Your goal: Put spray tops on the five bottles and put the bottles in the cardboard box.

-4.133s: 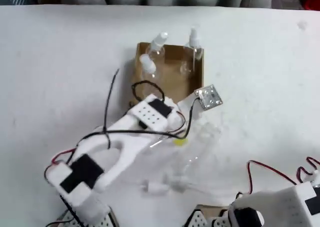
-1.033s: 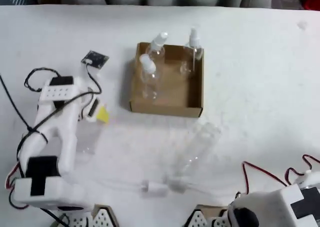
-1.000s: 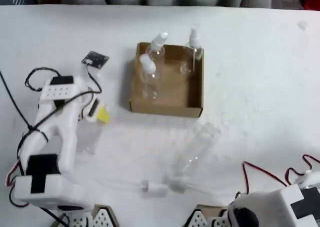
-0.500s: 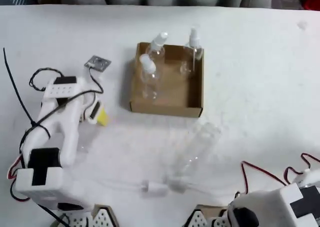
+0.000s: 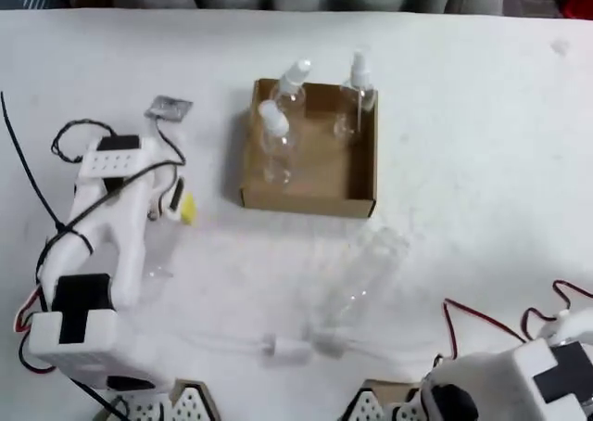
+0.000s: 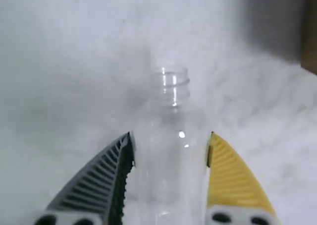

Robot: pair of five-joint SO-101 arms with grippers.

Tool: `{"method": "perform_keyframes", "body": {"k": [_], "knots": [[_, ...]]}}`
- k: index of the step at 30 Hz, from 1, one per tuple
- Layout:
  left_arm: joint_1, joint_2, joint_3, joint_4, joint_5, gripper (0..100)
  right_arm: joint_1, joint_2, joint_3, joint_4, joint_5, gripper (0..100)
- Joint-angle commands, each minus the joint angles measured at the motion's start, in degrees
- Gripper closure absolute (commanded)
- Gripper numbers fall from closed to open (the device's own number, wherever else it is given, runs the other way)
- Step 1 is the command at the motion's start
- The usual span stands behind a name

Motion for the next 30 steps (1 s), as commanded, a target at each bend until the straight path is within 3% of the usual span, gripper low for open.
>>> {"method": "perform_keyframes", "body": {"k": [1, 10, 12, 16, 24, 30], "knots": [[0.48, -1.10, -8.09, 3.60, 6.68, 98, -4.79, -6.73, -0.44, 10.86, 7.12, 98.4], [0.04, -1.10, -18.11, 18.11, 10.29, 98, -16.75, -19.30, -0.44, 33.45, 8.97, 98.4], [0.13, -1.10, -19.08, 19.78, 10.29, 98, -20.70, -22.37, -0.44, 39.60, 12.66, 98.4], [-0.04, -1.19, -19.69, 20.84, 10.11, 98, -30.99, -28.97, -0.44, 53.05, 19.43, 98.4], [-4.35, -1.19, -19.69, 20.40, 9.93, 98, -51.82, -41.80, -0.44, 67.82, 19.96, 98.4], [-6.37, -1.19, -19.25, 20.57, 9.85, 98, -73.10, -43.82, 1.76, 78.20, 24.09, 98.4]]}}
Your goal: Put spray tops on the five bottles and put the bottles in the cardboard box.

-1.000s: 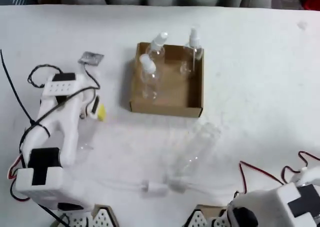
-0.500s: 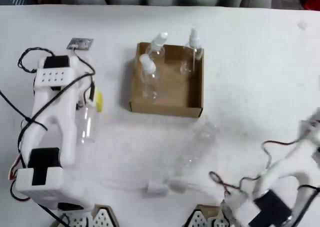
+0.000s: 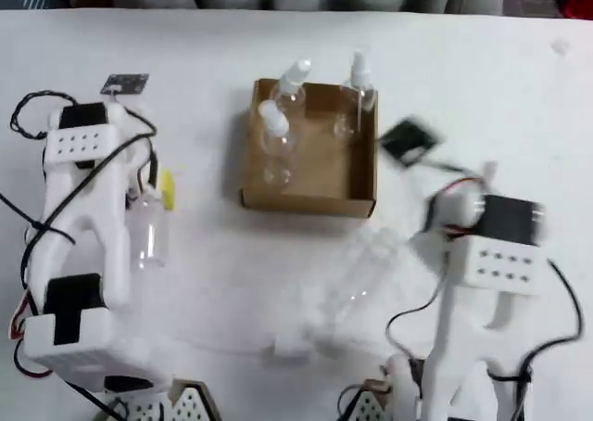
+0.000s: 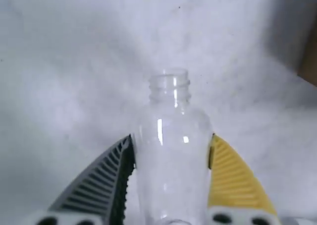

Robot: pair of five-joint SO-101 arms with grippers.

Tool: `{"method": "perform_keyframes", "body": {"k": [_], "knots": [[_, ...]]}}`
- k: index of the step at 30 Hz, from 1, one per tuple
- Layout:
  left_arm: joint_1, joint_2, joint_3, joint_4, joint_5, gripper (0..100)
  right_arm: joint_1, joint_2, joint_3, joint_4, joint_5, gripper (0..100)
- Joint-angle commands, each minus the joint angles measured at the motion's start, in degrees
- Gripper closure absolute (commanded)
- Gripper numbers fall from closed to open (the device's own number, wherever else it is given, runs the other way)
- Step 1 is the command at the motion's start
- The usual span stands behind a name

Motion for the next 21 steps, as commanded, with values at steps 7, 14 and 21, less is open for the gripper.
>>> {"method": "perform_keyframes", "body": {"k": [7, 14, 21], "knots": [[-2.59, -1.19, -3.08, 0.62, -2.90, 98, -34.15, -3.03, 13.80, 4.53, 3.96, 89.4], [-2.59, -1.19, -1.32, -1.41, -2.81, 98, -49.63, -12.00, 25.58, 1.19, 3.96, 89.9], [-3.30, -1.19, -0.35, -2.81, -2.81, 98, -54.81, -16.40, 35.96, -7.52, 3.96, 89.9]]}}
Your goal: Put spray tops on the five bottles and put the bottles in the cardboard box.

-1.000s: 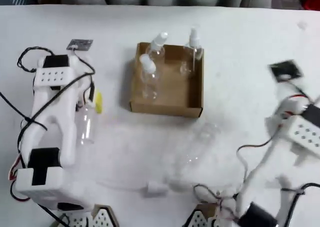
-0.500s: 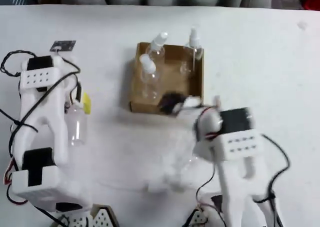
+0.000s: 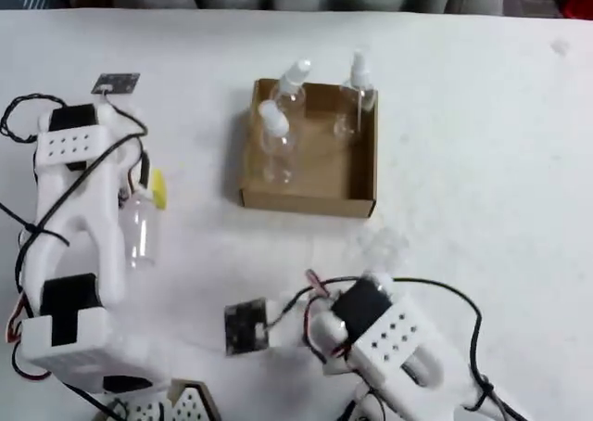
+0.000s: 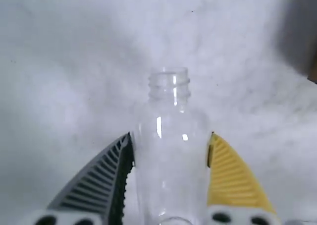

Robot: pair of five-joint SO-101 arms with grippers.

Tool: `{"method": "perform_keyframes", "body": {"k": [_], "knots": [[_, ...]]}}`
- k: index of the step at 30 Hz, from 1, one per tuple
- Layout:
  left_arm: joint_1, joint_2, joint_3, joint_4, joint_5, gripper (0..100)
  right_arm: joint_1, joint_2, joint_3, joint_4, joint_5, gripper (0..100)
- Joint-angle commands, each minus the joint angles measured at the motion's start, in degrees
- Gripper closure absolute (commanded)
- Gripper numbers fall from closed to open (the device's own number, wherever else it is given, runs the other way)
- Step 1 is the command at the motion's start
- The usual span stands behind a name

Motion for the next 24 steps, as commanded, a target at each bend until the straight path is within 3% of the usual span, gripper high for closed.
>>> {"method": "perform_keyframes", "body": {"k": [1, 24], "knots": [[-1.19, -1.19, -0.53, -1.23, -0.35, 98, -2.24, -1.01, 4.40, -5.93, 0.53, 89.9], [-1.01, -3.91, 0.53, -2.37, -0.35, 98, 0.13, 16.22, 15.03, -28.97, 0.62, 89.9]]}}
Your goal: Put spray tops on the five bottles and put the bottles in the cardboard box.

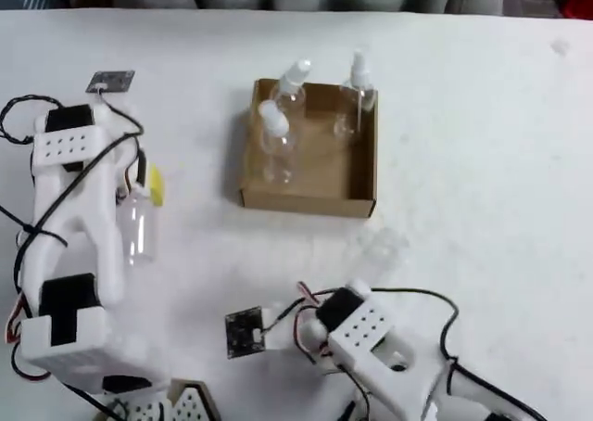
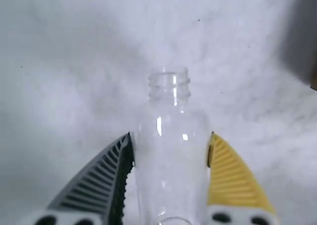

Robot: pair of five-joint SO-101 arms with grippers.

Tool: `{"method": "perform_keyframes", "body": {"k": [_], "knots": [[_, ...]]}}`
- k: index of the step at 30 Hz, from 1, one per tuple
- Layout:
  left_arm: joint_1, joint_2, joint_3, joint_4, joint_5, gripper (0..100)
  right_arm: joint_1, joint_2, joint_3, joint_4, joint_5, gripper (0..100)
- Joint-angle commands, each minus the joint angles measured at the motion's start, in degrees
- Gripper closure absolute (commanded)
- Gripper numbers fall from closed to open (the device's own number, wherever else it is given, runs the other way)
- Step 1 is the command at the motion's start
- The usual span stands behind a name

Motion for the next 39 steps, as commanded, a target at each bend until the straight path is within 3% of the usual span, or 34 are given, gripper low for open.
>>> {"method": "perform_keyframes", "body": {"k": [1, 7, 11, 25, 32, 39], "knots": [[-0.22, -5.49, 1.49, -1.05, -0.35, 98, 0.57, 4.97, -1.41, -1.89, 0.62, 89.9], [1.98, -17.10, 10.73, -3.16, -0.35, 98, 0.92, 5.76, -1.76, -2.07, 0.53, 90.6], [2.33, -23.25, 14.24, -2.99, -0.26, 98, 2.86, 5.93, -2.20, -3.03, 0.18, 99.0], [2.51, -36.18, 24.09, -3.08, -0.26, 98, 5.93, 6.29, -2.37, -3.21, 0.00, 98.1], [2.95, -37.05, 35.78, -14.24, 2.46, 98, 5.93, 6.29, -2.02, -2.95, 0.00, 98.1], [3.30, -37.05, 38.51, -18.55, 3.08, 98, 5.93, 6.37, -1.93, -3.56, 0.00, 98.1]]}}
